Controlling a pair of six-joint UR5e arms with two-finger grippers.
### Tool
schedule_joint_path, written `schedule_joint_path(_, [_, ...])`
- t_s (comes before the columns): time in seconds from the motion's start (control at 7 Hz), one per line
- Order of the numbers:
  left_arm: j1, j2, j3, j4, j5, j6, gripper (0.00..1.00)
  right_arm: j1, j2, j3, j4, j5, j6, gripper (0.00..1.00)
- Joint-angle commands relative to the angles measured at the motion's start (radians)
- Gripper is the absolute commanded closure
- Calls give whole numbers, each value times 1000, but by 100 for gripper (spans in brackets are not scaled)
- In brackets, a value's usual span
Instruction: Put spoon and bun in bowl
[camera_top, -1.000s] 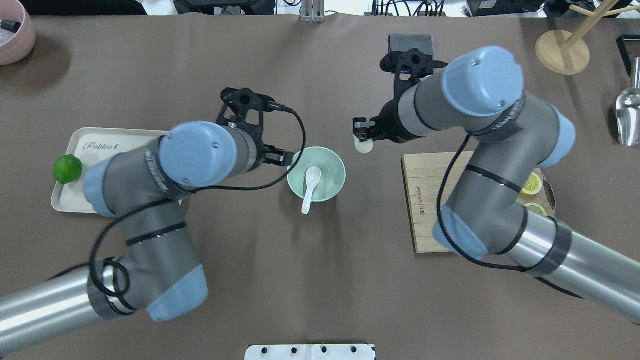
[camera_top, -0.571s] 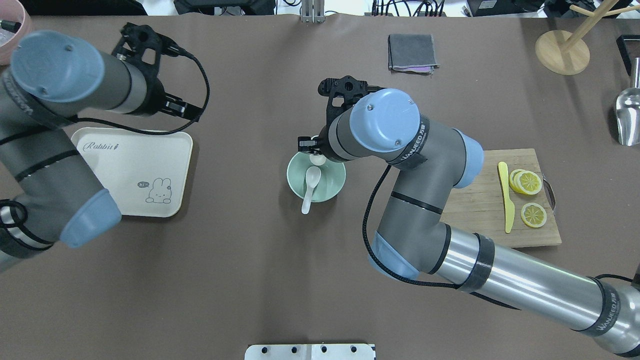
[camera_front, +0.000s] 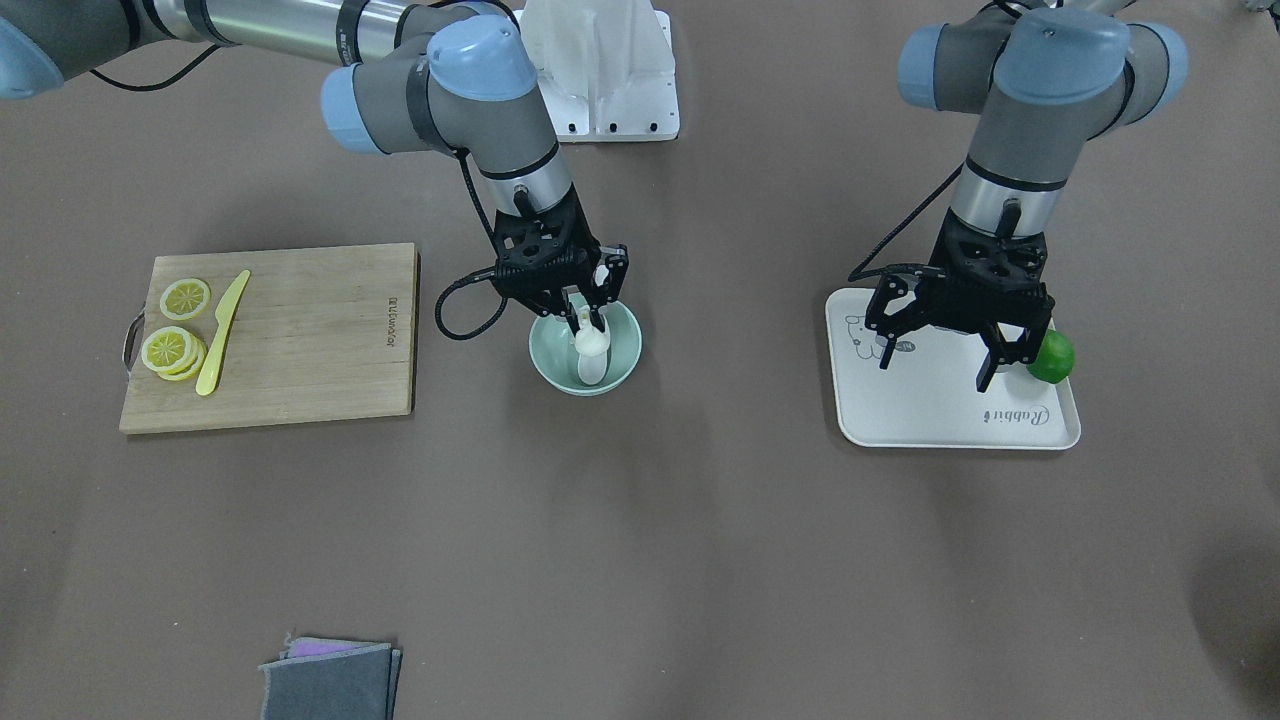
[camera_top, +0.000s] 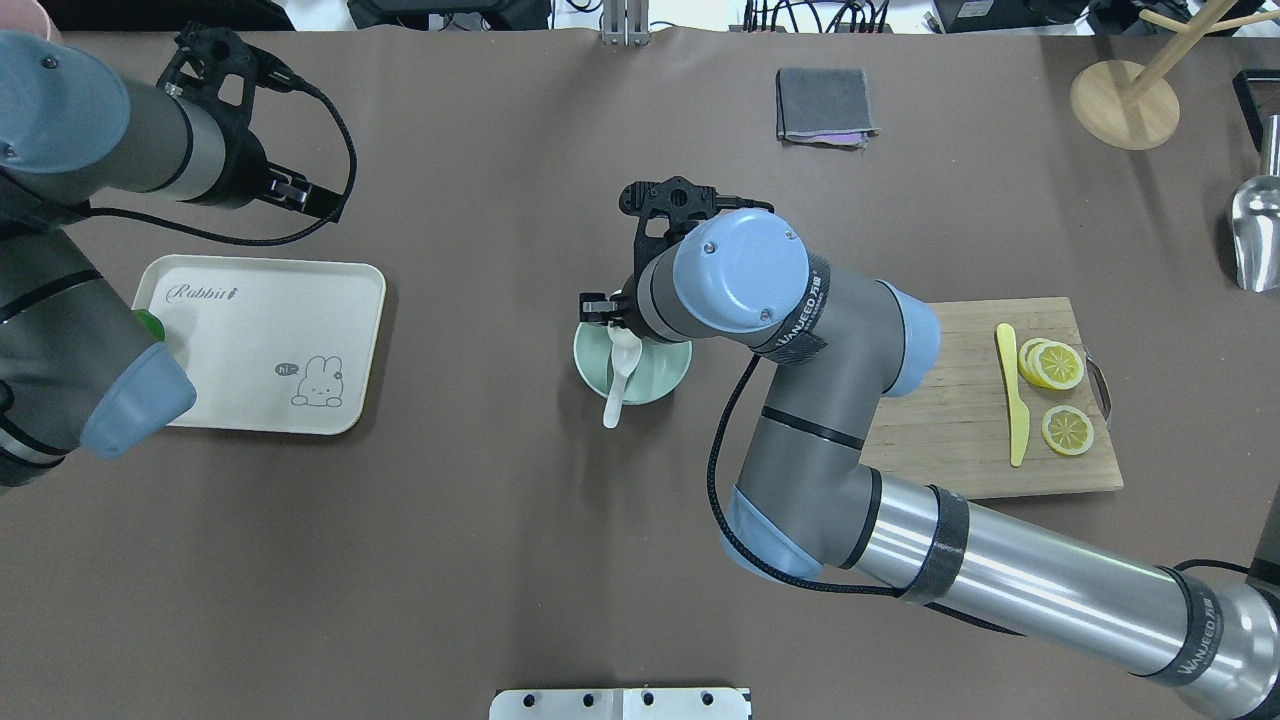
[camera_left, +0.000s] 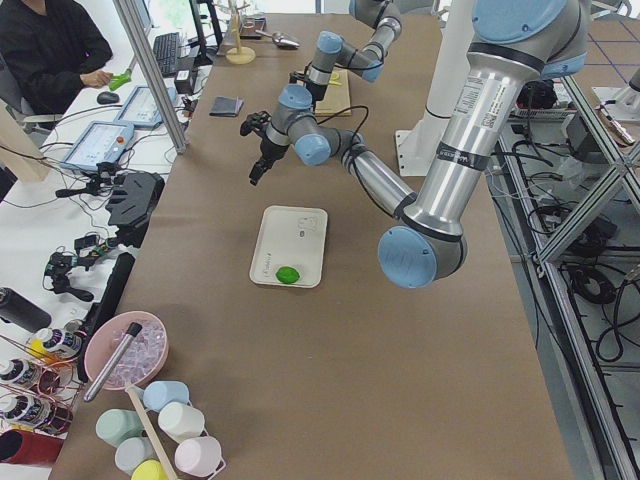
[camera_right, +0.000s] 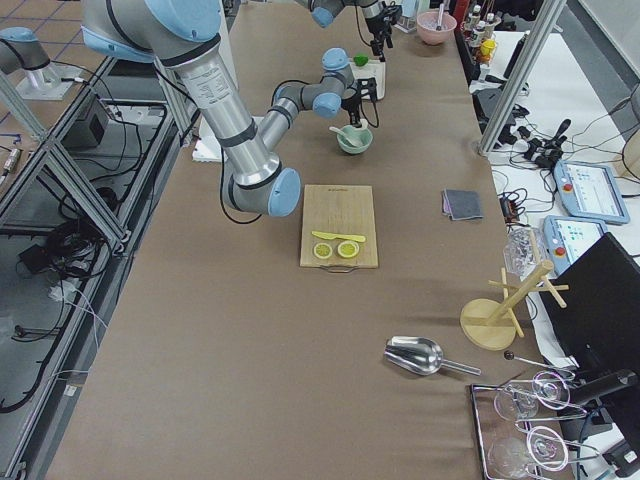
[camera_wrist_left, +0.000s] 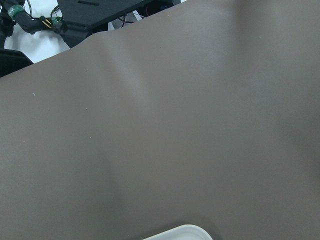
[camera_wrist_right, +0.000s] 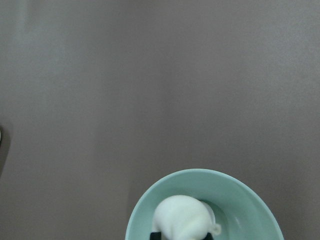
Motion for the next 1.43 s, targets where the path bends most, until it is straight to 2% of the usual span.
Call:
schedule_joint_path(0.0, [0, -5, 11, -18, 8, 7, 2, 7, -42, 43, -2, 4, -20, 0])
schedule_joint_path(0.14, [-24, -10, 20, -30, 14, 1, 2, 15, -71, 57, 4, -28, -18, 0])
schedule_joint_path(0.29, [-32, -7, 25, -32, 14, 6, 2, 12, -99, 62, 2, -99, -44, 0])
schedule_joint_path(0.43, [-46, -7, 26, -32, 14, 1, 2, 68, -125, 97, -15, -54, -189, 0])
schedule_joint_path(0.71, [-95, 11, 29, -55, 14, 14, 2, 346, -280, 109, -15, 341, -473, 0])
schedule_joint_path(0.86, [-118, 16, 60, -41, 8, 11, 2, 460, -394, 109, -16, 381, -652, 0])
schedule_joint_path(1.0, [-182, 71, 78, 35, -30, 12, 2, 564, -503, 102, -71, 376, -904, 0])
schedule_joint_path(1.14, [-310, 76, 81, 118, -149, 64, 2, 669, -533, 95, -193, 374, -1051, 0])
schedule_joint_path(1.29, [-451, 115, 83, 184, -325, 234, 2, 766, -559, 83, -279, 389, -1142, 0])
